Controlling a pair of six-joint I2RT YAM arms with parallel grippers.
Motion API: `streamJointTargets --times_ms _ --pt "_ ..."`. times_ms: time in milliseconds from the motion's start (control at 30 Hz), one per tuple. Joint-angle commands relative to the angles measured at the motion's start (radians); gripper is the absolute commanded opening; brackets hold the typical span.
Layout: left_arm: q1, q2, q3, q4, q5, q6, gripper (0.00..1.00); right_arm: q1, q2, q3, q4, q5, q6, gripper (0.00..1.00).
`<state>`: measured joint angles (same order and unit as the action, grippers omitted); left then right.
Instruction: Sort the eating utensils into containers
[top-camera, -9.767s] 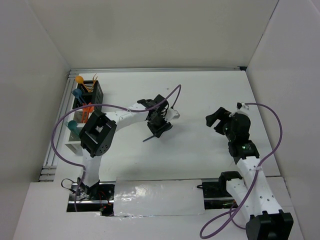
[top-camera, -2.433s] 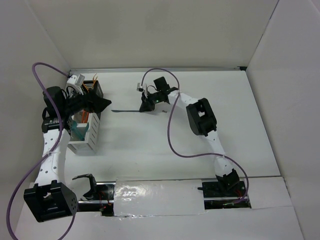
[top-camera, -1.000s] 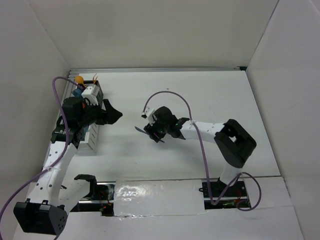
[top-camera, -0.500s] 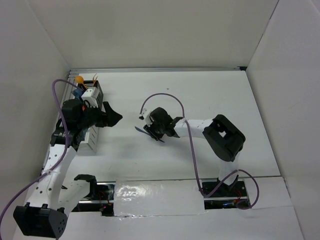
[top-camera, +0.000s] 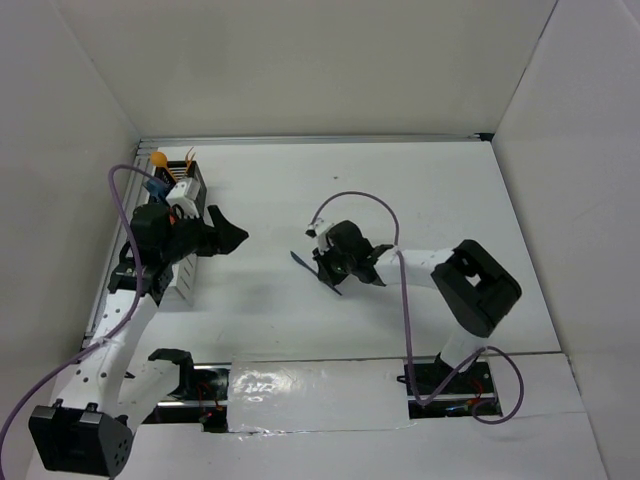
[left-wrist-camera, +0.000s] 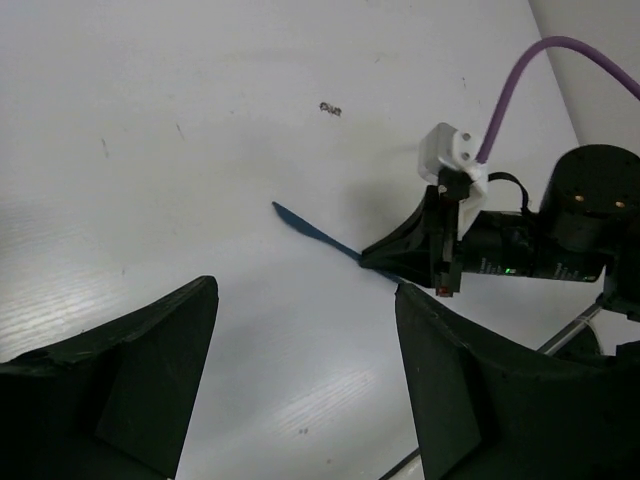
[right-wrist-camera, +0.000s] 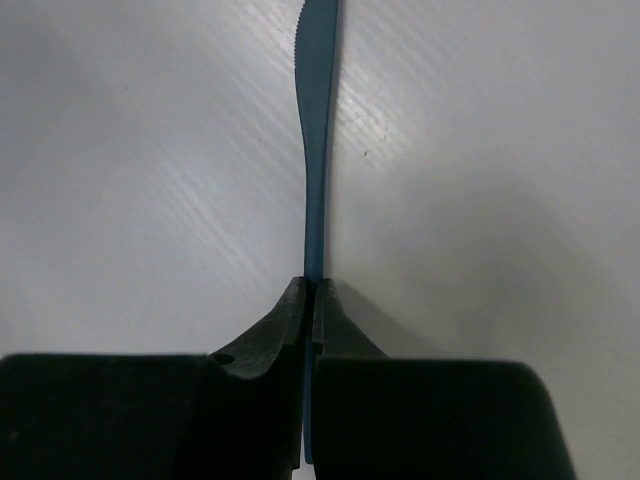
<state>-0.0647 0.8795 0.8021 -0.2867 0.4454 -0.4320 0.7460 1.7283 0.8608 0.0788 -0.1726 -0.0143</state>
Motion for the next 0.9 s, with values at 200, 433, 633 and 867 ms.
streamJointTargets --times_ms 200,433,633,867 --pt "-0.135 0.127 -0.018 0.277 -0.123 -0.226 0.78 0.019 -0.314 -0.103 0.326 -0.036 0.397 0.00" --pt "-0.233 0.182 -0.020 0.366 -0.160 -0.339 0.79 0.067 -0.380 -0.109 0.433 0.030 0.462 0.00" --pt "-0.279 0.214 -0.012 0.432 -0.151 -0.367 0.79 0.098 -0.380 -0.091 0.443 0.056 0.467 0.00" --pt "-0.325 0.254 -0.004 0.449 -0.163 -0.358 0.75 0.110 -0.380 -0.082 0.464 0.074 0.471 0.00"
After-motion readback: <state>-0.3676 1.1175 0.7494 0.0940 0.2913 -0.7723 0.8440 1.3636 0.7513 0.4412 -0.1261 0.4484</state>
